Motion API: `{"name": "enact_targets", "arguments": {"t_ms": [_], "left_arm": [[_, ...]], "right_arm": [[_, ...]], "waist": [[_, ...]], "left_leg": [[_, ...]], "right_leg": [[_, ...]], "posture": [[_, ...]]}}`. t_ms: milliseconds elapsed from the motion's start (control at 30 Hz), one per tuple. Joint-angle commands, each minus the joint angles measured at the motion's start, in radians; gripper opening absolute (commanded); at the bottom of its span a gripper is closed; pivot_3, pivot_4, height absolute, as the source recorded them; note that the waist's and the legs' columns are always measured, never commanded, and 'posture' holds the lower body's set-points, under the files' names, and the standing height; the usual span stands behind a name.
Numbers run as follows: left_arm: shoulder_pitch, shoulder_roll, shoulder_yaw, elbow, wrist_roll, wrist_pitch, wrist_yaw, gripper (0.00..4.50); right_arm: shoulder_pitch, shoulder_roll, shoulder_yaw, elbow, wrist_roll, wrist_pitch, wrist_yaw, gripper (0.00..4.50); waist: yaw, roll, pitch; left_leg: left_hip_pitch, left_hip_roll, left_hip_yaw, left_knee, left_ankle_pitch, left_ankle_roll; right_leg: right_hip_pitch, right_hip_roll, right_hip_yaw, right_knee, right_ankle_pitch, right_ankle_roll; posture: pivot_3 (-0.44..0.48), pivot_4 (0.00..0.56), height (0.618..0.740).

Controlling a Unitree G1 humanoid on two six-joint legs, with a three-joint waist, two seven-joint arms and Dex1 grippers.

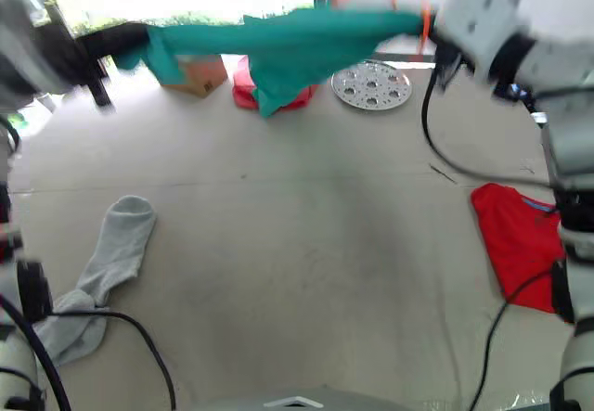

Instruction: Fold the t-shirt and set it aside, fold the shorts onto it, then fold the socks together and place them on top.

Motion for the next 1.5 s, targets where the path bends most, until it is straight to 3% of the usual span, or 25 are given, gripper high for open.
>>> {"name": "enact_targets", "arguments": {"t_ms": [33,67,133,267,400,467,667,767,867,1000,1100,1200,1333,1500], "left_arm": [[0.275,0.026,0.197,-0.303,-0.113,0.149,0.031,0.00],[0.407,0.014,0.199,-0.380,-0.049,0.079,-0.007,0.00],[0.657,-0.053,0.208,-0.544,-0.036,0.070,0.002,0.00],[0.989,-0.105,0.171,-0.720,0.071,-0.046,-0.068,0.00],[1.234,-0.105,0.176,-0.789,0.120,-0.094,-0.148,0.00],[1.322,-0.101,0.198,-0.811,0.115,-0.090,-0.175,0.00],[1.541,-0.064,0.348,-0.926,-0.051,0.069,-0.256,0.00],[1.482,-0.043,0.398,-0.905,-0.183,0.149,-0.214,0.00],[1.309,0.027,0.411,-0.804,-0.240,0.200,-0.170,0.00],[0.890,0.108,0.144,-0.529,0.014,0.045,-0.120,0.00],[0.526,0.050,-0.036,-0.333,0.109,0.007,-0.058,0.00],[0.289,-0.022,-0.150,-0.220,0.147,0.015,-0.050,0.00],[0.261,-0.017,-0.167,-0.268,0.049,0.138,-0.136,0.00],[0.507,0.133,-0.046,-0.412,-0.152,0.338,-0.310,0.00]], "right_arm": [[0.218,-0.074,-0.152,-0.151,0.059,0.088,0.040,0.07],[0.312,-0.071,-0.176,-0.191,0.075,0.100,0.044,0.07],[0.570,-0.069,-0.201,-0.256,0.074,0.061,0.076,0.07],[0.871,-0.061,-0.203,-0.327,0.048,-0.003,0.099,0.07],[1.071,-0.091,-0.228,-0.364,0.048,-0.069,0.169,0.07],[1.145,-0.100,-0.259,-0.391,0.081,-0.066,0.207,0.07],[1.297,-0.159,-0.384,-0.490,0.206,0.017,0.359,0.07],[1.254,-0.153,-0.421,-0.501,0.287,0.081,0.355,0.07],[1.151,-0.167,-0.441,-0.481,0.408,0.210,0.346,0.07],[0.937,-0.171,-0.392,-0.395,0.490,0.385,0.262,0.07],[0.764,-0.168,-0.317,-0.339,0.493,0.471,0.200,0.07],[0.632,-0.157,-0.245,-0.298,0.476,0.520,0.153,0.07],[0.646,-0.173,-0.247,-0.346,0.482,0.505,0.177,0.07],[0.844,-0.200,-0.392,-0.539,0.652,0.567,0.288,0.07]], "waist": [[0.005,0.000,0.000],[0.007,0.000,0.001],[0.016,0.001,-0.001],[0.036,0.002,-0.001],[0.036,0.007,-0.005],[0.035,0.003,-0.008],[0.038,0.001,-0.010],[0.039,0.002,-0.010],[0.040,0.003,-0.010],[0.048,0.003,-0.009],[0.053,0.000,-0.008],[0.054,-0.001,-0.009],[0.049,0.000,-0.009],[0.032,0.002,-0.007]], "left_leg": [[0.002,0.000,0.001,0.001,-0.001,0.000],[0.004,-0.001,0.001,0.003,-0.001,0.000],[-0.001,0.000,0.002,0.002,-0.001,-0.001],[0.002,-0.001,0.004,0.002,-0.004,0.004],[0.004,-0.001,0.007,0.004,-0.006,0.001],[0.005,-0.001,0.008,0.004,-0.007,0.001],[0.003,0.001,0.006,0.002,-0.006,0.005],[0.003,0.001,0.005,0.003,-0.006,0.005],[0.003,0.001,0.005,0.004,-0.006,0.005],[0.003,-0.001,0.005,0.004,-0.006,0.005],[0.002,-0.003,0.004,0.003,-0.006,0.006],[0.000,-0.007,0.004,0.003,-0.006,0.006],[-0.001,-0.008,0.005,0.003,-0.006,0.006],[0.001,-0.001,0.004,0.003,-0.006,0.007]], "right_leg": [[0.001,0.000,0.002,0.001,0.001,0.001],[0.002,-0.001,0.002,0.002,0.000,0.001],[-0.003,0.000,0.002,0.000,0.001,0.001],[-0.002,-0.001,0.004,-0.002,-0.002,-0.003],[-0.001,-0.003,0.006,-0.003,-0.005,0.002],[-0.001,-0.003,0.006,-0.003,-0.005,0.002],[-0.004,-0.001,0.004,-0.002,-0.008,0.001],[-0.003,-0.001,0.003,-0.002,-0.010,0.002],[-0.003,-0.001,0.003,-0.001,-0.010,0.003],[-0.002,-0.001,0.003,-0.001,-0.010,0.002],[-0.003,0.000,0.004,-0.001,-0.009,0.001],[-0.003,0.002,0.004,-0.001,-0.006,-0.003],[-0.003,0.002,0.004,0.000,-0.004,0.001],[-0.002,0.002,0.007,0.000,-0.007,-0.001]], "posture": [[0.000,0.150,0.739],[0.000,0.150,0.739],[0.000,0.150,0.739],[0.000,0.150,0.739],[0.000,0.150,0.739],[0.000,0.150,0.739],[0.000,0.150,0.739],[0.000,0.150,0.739],[0.000,0.150,0.739],[0.000,0.150,0.739],[0.000,0.150,0.739],[0.000,0.150,0.739],[0.000,0.150,0.739],[0.000,0.150,0.739]]}}
